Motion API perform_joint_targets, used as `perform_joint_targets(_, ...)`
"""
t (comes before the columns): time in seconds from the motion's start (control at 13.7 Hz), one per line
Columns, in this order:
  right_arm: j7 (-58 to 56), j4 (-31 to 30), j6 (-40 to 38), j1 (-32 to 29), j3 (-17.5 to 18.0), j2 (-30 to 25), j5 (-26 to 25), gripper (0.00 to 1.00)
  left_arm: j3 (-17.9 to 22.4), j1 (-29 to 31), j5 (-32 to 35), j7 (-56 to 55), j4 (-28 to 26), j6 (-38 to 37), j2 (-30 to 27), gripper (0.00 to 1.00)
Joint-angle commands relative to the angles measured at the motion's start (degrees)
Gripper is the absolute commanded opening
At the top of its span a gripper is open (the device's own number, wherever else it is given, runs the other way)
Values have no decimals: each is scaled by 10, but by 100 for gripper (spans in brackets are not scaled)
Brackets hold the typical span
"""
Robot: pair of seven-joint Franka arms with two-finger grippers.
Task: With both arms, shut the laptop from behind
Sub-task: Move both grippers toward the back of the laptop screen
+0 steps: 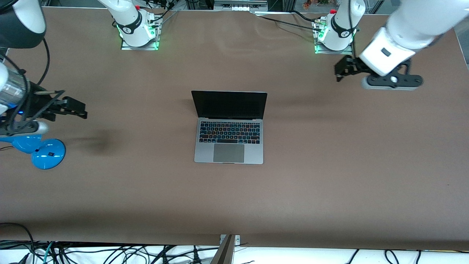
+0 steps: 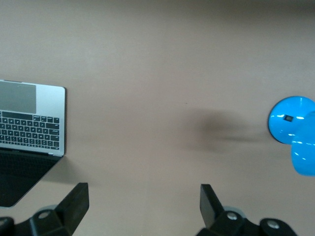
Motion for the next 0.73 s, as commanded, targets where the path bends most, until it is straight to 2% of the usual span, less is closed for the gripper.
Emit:
perform_joint_targets(0.0, 0, -12, 3, 24, 1, -11, 8, 100, -33, 3, -20, -36, -7, 2, 0, 100)
perform_joint_targets(0.22, 6, -13, 2, 60, 1, -11, 8, 99, -81, 5, -23, -96, -41, 38, -10, 100)
perform_joint_targets(0.36, 56, -13, 1, 84, 1, -11, 13, 99, -110, 5, -24, -125, -62, 57, -16, 99)
perform_joint_targets(0.51, 124, -14, 1, 114, 1, -10, 40, 99, -141, 6, -25, -166, -80, 74, -16, 99)
perform_joint_targets(0.66, 165, -16, 1, 145, 1, -5, 46, 99, -156, 5, -52, -186, -98, 95, -16, 99)
